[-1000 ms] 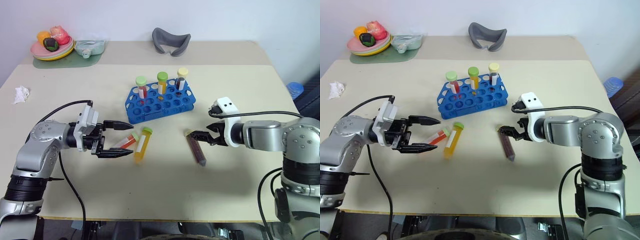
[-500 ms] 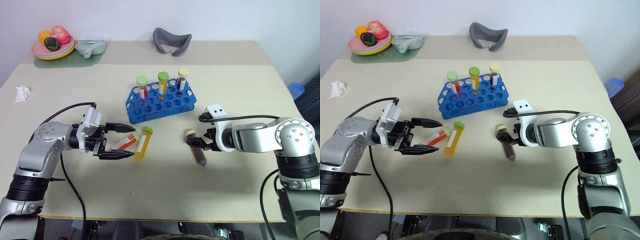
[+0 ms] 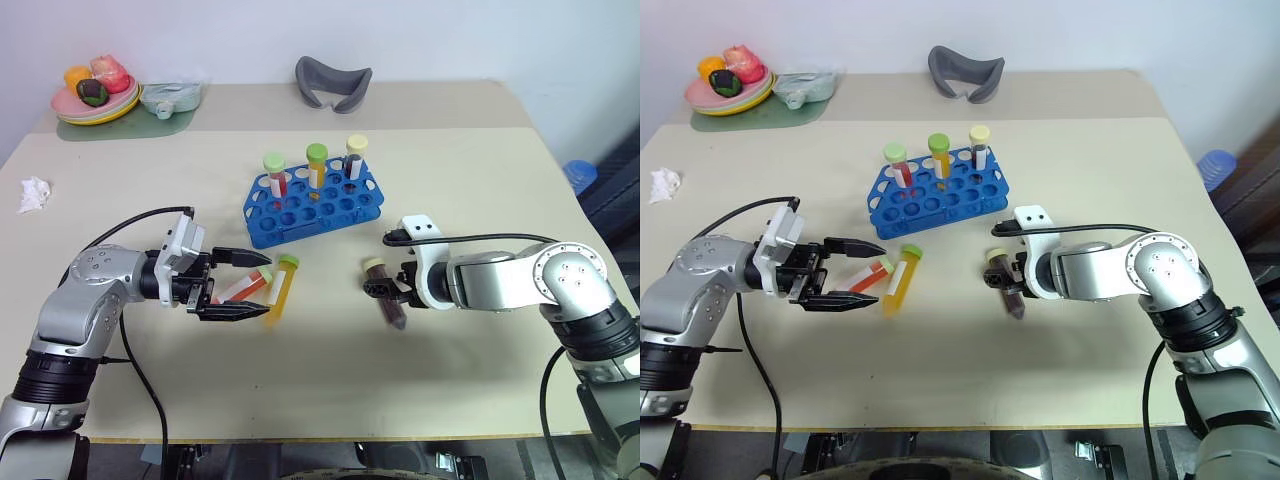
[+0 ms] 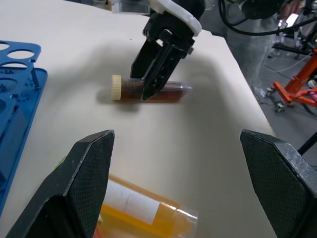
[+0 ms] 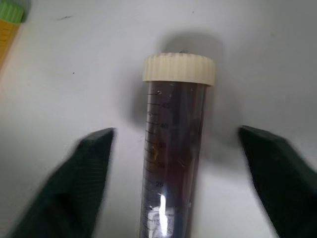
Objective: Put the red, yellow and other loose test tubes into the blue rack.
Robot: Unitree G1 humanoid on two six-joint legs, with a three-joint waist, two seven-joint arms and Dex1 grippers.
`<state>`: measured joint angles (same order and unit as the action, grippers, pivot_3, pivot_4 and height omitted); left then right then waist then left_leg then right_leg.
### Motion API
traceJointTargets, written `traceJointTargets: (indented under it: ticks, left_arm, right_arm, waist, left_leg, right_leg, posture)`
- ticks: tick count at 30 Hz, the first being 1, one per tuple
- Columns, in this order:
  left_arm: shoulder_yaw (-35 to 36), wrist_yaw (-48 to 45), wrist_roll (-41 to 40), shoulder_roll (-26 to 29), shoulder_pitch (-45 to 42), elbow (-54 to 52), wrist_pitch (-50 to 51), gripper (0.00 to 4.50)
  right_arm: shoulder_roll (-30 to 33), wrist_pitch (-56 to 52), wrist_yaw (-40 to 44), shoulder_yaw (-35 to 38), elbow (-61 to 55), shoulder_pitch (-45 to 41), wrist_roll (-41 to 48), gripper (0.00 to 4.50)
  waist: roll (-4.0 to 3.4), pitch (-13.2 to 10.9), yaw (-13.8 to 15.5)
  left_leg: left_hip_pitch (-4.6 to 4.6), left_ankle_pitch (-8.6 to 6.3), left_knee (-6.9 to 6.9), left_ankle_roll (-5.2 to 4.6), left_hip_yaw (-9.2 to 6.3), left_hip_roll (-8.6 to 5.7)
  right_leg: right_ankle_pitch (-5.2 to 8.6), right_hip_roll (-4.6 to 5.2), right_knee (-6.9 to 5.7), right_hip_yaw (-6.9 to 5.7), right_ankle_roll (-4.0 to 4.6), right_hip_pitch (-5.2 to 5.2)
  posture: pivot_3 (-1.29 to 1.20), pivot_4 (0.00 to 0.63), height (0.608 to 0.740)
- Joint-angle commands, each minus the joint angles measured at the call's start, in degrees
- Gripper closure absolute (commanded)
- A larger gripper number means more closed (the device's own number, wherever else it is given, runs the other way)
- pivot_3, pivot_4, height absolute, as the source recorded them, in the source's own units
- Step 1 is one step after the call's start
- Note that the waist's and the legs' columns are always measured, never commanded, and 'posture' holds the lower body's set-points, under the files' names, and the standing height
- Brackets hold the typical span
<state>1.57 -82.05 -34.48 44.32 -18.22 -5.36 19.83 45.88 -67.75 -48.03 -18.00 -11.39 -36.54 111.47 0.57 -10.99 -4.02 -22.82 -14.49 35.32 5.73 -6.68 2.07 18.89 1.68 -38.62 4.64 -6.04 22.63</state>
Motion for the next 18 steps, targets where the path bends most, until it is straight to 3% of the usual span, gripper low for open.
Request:
traceJointTargets:
  ticks: [1, 3, 11, 15, 18]
  left_arm:
    - [1.8, 0.12, -1.33, 0.89, 0.52, -2.09, 0.61, 0.35]
    - [2.0, 0.32, -1.41, 1.03, 0.64, -2.34, 0.84, 0.35]
    - [3.02, 1.73, -2.11, 1.27, 1.53, -3.45, 1.73, 0.35]
    - [4.89, 4.65, -3.58, 0.19, 3.21, -4.19, 3.17, 0.35]
    - [6.05, 6.34, -4.31, -0.28, 4.89, -4.85, 3.58, 0.35]
  right_arm:
    - [-1.15, 0.2, 0.99, -2.04, -0.12, -0.83, -0.12, 2.27]
    - [-1.49, 0.1, 1.59, -2.36, 0.14, -1.14, -1.04, 3.21]
    - [-2.95, 1.83, 5.84, 0.78, -1.54, -2.08, -4.76, 3.21]
    - [-8.37, 11.62, 18.72, 11.27, -6.2, -2.97, -10.88, 3.21]
    - [-11.1, 15.66, 29.42, 15.01, -6.63, -2.92, -17.74, 3.21]
  waist:
    - [0.0, 0.0, 0.01]
    - [0.0, 0.0, 0.02]
    - [-0.01, -0.01, 0.04]
    - [-0.04, -0.03, 0.06]
    - [-0.04, -0.03, 0.13]
  left_leg:
    - [0.0, 0.0, 0.0, 0.0, 0.0, 0.02]
    - [0.0, 0.0, 0.0, 0.0, 0.0, 0.02]
    - [0.02, 0.0, 0.03, 0.0, 0.0, 0.02]
    - [-0.06, 0.01, 0.03, 0.0, 0.0, 0.02]
    - [-0.07, 0.01, 0.04, 0.0, -0.01, 0.02]
  right_leg:
    - [0.0, -0.02, 0.0, 0.0, 0.0, 0.0]
    - [0.0, -0.03, -0.01, 0.0, 0.01, 0.02]
    - [-0.02, -0.03, -0.09, 0.01, 0.04, 0.03]
    - [-0.01, -0.05, -0.21, 0.02, 0.04, 0.16]
    - [-0.01, -0.04, -0.26, 0.0, 0.03, 0.18]
  posture:
    - [0.0, 0.15, 0.74]
    - [0.0, 0.15, 0.74]
    - [0.0, 0.15, 0.74]
    - [0.0, 0.15, 0.74]
    - [0.0, 0.15, 0.74]
